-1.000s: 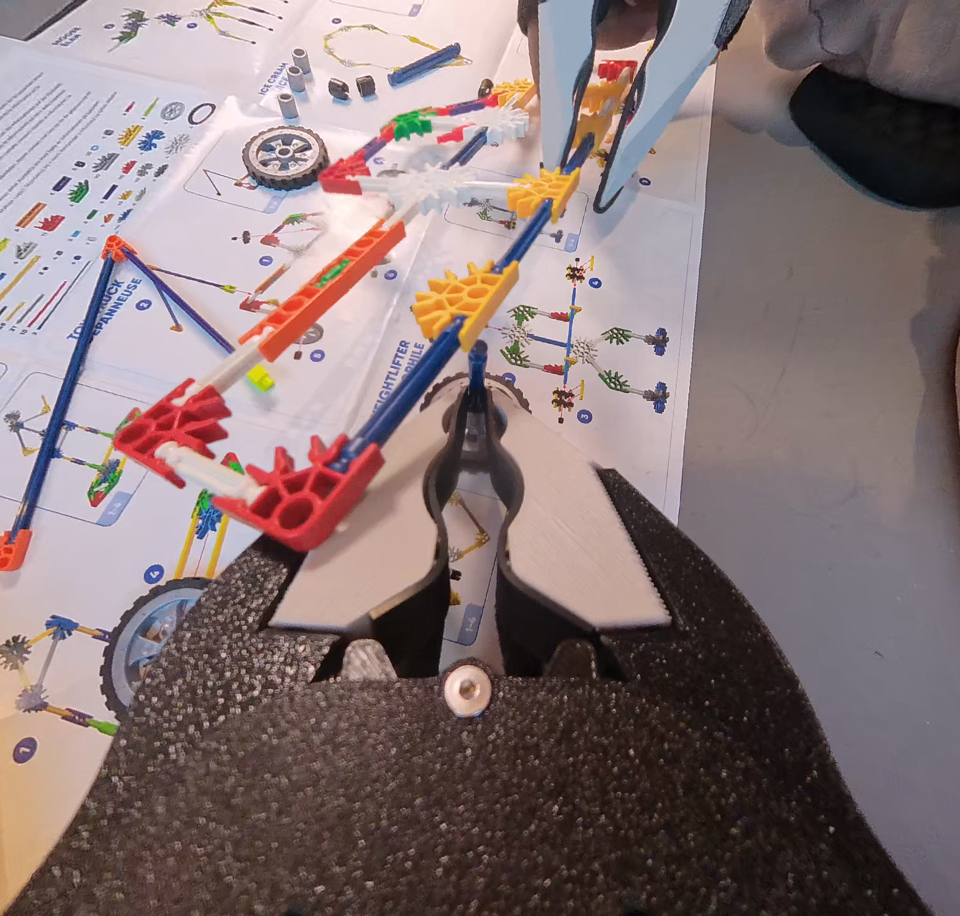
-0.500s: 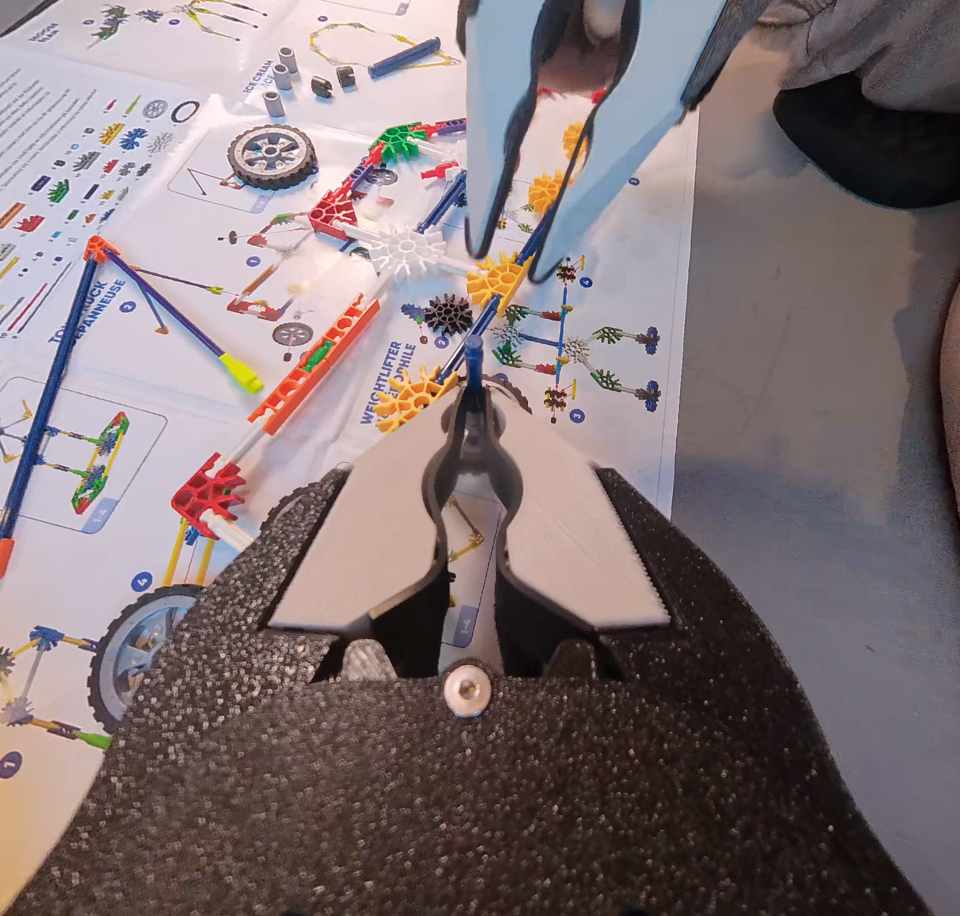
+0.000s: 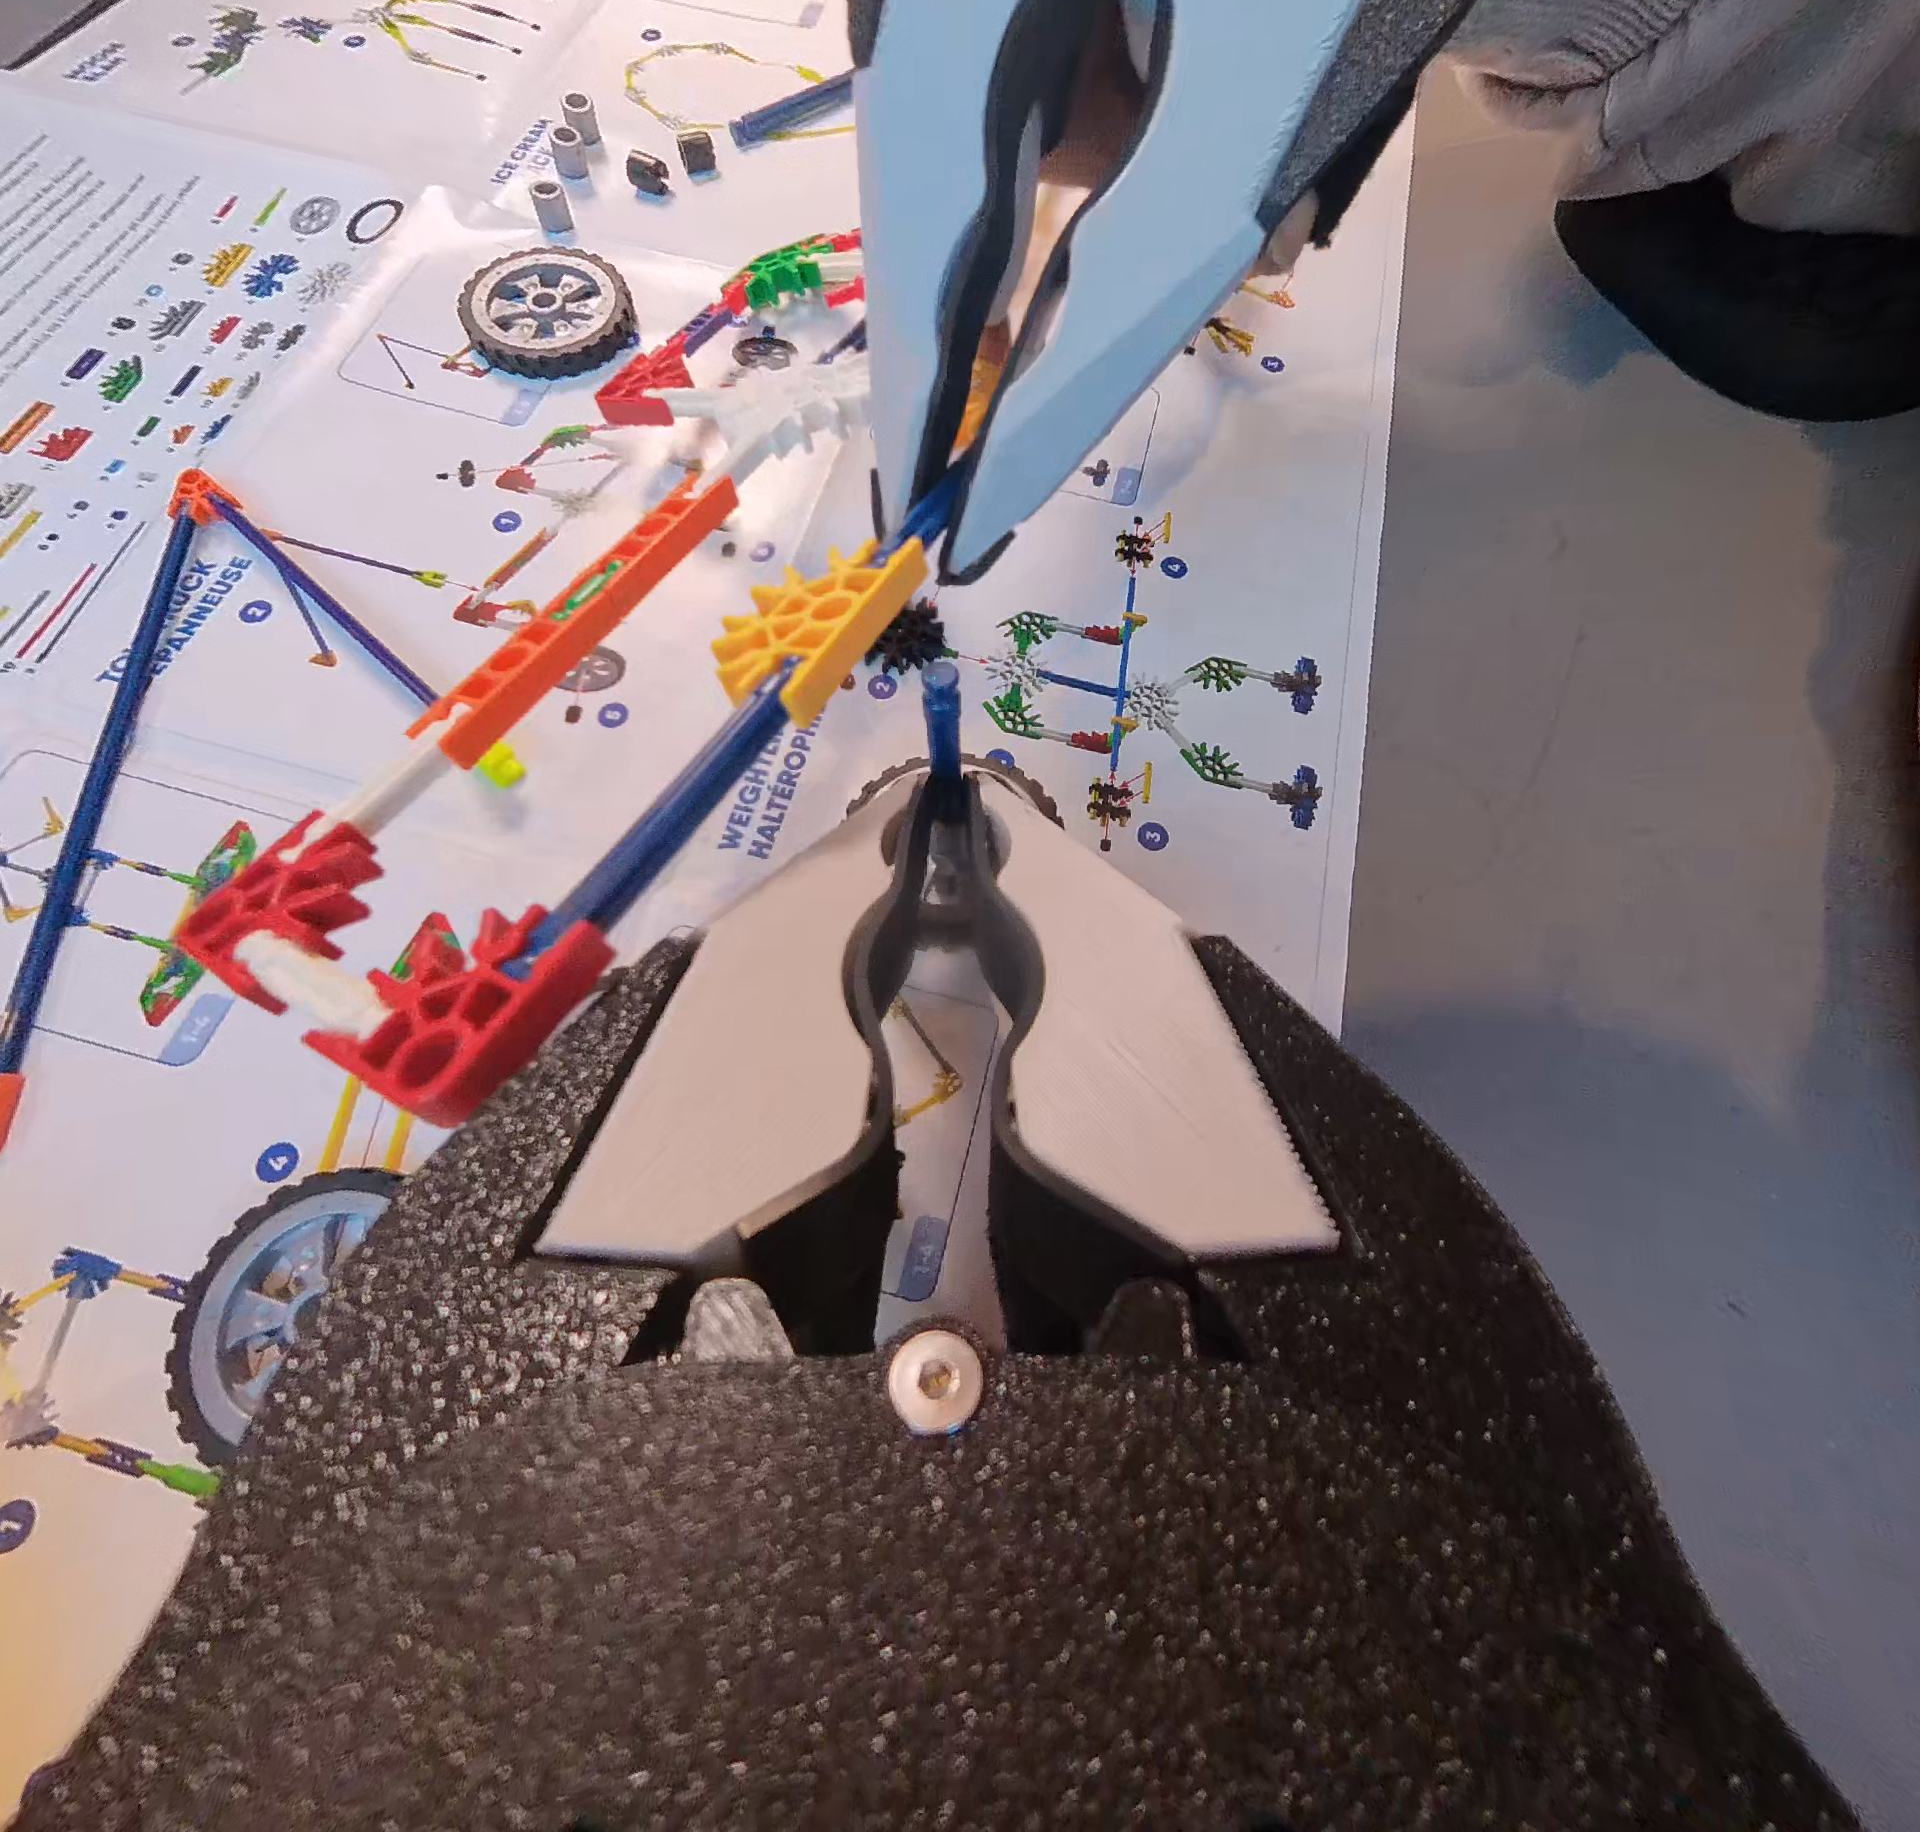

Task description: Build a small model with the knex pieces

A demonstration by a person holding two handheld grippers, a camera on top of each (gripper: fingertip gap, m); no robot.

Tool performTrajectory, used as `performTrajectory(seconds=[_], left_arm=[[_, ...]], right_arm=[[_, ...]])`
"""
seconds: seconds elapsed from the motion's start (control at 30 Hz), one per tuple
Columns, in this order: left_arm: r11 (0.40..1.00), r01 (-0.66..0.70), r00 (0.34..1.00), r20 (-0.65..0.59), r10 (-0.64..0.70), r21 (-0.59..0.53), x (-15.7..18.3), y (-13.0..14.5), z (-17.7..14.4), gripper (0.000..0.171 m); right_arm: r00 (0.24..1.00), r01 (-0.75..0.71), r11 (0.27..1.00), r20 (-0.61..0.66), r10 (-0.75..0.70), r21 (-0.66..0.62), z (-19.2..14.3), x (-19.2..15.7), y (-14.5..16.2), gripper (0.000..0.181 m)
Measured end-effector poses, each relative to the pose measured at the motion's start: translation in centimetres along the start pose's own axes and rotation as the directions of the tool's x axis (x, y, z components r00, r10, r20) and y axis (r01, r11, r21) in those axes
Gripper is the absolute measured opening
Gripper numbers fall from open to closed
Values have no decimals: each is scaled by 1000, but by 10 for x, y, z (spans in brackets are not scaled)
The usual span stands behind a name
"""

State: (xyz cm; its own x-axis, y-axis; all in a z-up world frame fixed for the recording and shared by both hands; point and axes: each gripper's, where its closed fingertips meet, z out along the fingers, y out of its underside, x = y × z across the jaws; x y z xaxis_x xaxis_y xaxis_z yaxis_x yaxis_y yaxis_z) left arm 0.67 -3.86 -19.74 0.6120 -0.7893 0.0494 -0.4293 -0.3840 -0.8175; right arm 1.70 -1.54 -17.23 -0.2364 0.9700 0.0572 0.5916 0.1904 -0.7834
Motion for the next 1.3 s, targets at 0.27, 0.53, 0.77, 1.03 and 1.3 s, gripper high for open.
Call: performTrajectory(seconds=[0.27,0.53,0.77,1.03,1.3], left_arm=[[1000,4,1000,9,-4,0,-1,0,0,3],[1000,28,999,27,-27,-9,-4,1,1,11],[999,35,995,95,-33,-23,-6,3,-4,15],[998,2,977,212,13,-70,-12,9,-16,14],[997,-12,966,257,32,-81,-3,10,-15,12]], right_arm=[[998,61,998,-17,-61,-23,-10,-8,3,3],[997,25,998,-73,-29,-49,-3,-4,6,3],[994,36,997,-105,-43,-70,-6,-5,6,3],[991,47,996,-118,-56,-75,-3,-6,6,3],[985,76,993,-147,-88,-89,-1,-8,2,3]])
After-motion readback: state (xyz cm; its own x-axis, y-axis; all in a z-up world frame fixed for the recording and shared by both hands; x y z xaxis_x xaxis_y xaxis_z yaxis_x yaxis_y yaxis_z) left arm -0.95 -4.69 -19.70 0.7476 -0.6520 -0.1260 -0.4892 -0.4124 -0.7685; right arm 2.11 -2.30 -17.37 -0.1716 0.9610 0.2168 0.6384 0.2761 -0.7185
